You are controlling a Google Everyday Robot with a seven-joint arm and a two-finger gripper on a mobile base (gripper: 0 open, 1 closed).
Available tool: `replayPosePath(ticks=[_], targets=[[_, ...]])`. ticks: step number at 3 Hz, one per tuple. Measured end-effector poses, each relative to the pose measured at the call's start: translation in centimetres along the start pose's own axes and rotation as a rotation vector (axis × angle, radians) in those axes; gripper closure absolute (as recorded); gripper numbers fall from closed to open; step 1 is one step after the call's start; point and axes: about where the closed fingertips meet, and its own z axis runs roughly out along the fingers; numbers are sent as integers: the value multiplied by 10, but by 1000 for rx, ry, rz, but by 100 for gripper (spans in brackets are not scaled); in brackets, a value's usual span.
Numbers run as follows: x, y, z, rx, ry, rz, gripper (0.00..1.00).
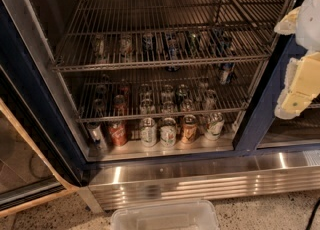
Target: Pick 7up can from middle shelf of fridge
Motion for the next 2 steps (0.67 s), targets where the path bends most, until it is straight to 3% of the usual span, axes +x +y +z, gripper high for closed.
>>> replayPosePath(ticks=[2], targets=[[-5,0,4,8,-31,3,0]])
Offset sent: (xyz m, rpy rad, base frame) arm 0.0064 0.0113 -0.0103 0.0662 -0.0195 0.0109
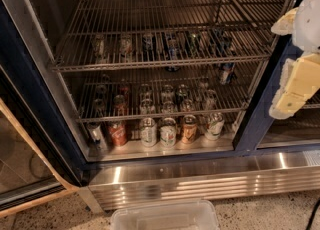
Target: Pick 7up can from middle shelf of fridge
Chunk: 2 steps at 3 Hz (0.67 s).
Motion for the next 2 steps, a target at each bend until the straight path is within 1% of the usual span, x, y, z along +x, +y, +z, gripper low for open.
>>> replayPosePath(ticks=[1,2], targets=[[-14,16,22,-8,-104,50,0],[-50,33,63,-43,-285,101,0]])
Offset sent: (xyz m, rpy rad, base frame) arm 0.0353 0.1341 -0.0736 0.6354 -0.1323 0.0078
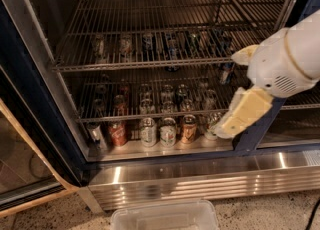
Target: Pick 7up can from middle shelf of fridge
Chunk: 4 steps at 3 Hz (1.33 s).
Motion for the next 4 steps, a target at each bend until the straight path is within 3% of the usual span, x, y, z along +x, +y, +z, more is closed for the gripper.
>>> replayPosePath(ticks=[1,2,3,4], targets=[[-26,-8,0,37,-99,30,0],[-26,-8,0,38,-99,30,0],[-36,-1,19,22,-131,12,0],[-48,16,65,-12,-223,34,0]])
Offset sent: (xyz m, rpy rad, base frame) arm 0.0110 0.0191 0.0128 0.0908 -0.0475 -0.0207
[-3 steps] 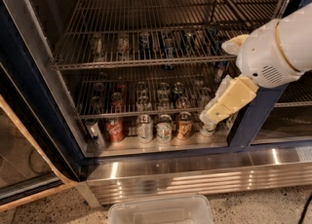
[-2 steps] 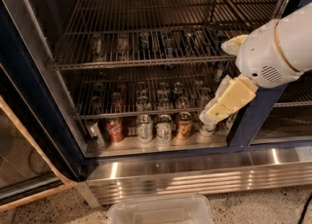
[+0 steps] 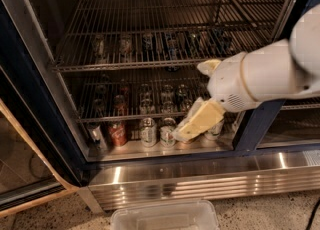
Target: Pick 7up can from middle shelf of fridge
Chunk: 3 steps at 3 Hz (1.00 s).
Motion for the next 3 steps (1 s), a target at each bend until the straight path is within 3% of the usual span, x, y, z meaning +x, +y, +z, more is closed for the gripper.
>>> replayPosePath(ticks=[2,3], targets=[[-15,6,89,19,-212,104,0],[-19,2,89,39,-220,104,0]])
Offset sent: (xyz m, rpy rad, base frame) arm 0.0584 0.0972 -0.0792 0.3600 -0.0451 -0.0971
